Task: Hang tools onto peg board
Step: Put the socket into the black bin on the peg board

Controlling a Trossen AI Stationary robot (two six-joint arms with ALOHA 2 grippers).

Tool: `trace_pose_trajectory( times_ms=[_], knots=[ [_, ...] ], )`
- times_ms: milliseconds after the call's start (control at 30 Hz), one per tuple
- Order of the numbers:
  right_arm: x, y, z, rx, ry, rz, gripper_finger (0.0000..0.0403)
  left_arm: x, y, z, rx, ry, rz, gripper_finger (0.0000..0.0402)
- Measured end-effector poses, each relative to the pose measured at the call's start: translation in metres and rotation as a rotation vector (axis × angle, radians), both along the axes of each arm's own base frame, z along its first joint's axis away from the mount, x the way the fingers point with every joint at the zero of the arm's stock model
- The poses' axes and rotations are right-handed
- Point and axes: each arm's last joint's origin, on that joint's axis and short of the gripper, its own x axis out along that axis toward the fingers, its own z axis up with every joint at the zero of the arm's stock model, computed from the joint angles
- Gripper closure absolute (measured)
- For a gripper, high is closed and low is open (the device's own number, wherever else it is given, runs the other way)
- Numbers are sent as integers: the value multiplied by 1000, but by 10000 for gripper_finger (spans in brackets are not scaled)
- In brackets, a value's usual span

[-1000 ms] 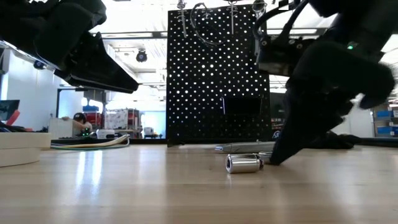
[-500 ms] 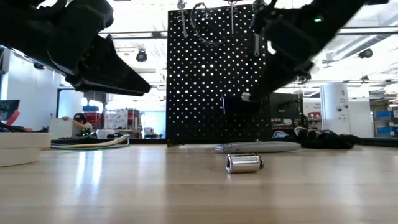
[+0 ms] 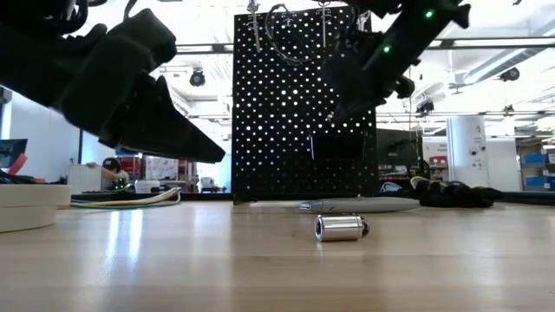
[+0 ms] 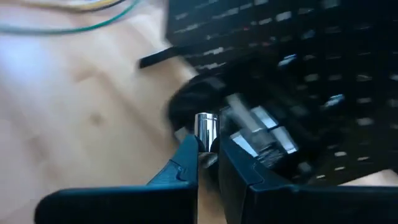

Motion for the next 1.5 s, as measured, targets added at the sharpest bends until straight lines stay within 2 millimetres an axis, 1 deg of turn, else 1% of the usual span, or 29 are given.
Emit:
trace_pose_trajectory(
  times_ms=[100, 167, 233, 467, 600, 700, 800, 900, 967, 1067, 1133, 1233, 1333, 1433, 1500],
  knots=[
    [0, -14, 0, 6, -46, -105, 377, 3, -2, -3, -4, 13, -14, 178],
    [-1, -21, 0, 26, -69, -148, 358, 5, -3, -5, -1, 20, -18, 178],
    [-1, -25, 0, 30, -71, -162, 332, 7, -5, -6, 3, 26, -23, 178],
    [-1, -26, 0, 32, -72, -165, 221, 12, -8, -11, 36, 47, -34, 178],
    [0, -21, 0, 72, -67, -117, 173, 16, -10, -10, 106, 63, -64, 178],
    [1, -7, -1, 148, -54, -17, 155, 19, -11, -7, 138, 66, -83, 178],
    [0, 20, -2, 133, -16, 115, 152, 22, -15, -4, 113, 66, -121, 178],
    [-5, 55, -2, 144, 0, 248, 159, 25, -18, -1, 116, 74, -177, 178],
    [-9, 75, -2, 182, 7, 343, 165, 25, -19, 0, 134, 81, -198, 178],
    [-15, 101, -2, 240, 3, 462, 175, 27, -20, 2, 154, 88, -229, 178],
    [-19, 115, -3, 249, -12, 543, 183, 29, -22, 4, 152, 91, -268, 178],
    [-23, 128, -5, 256, -35, 652, 195, 32, -26, 7, 133, 90, -323, 178],
    [-24, 132, -9, 292, -60, 718, 203, 36, -29, 12, 124, 70, -328, 178],
    [-21, 134, -19, 298, -46, 733, 206, 40, -31, 18, 121, 53, -329, 178],
    [-17, 136, -31, 301, -12, 745, 206, 41, -32, 20, 118, 44, -327, 178]
  ],
)
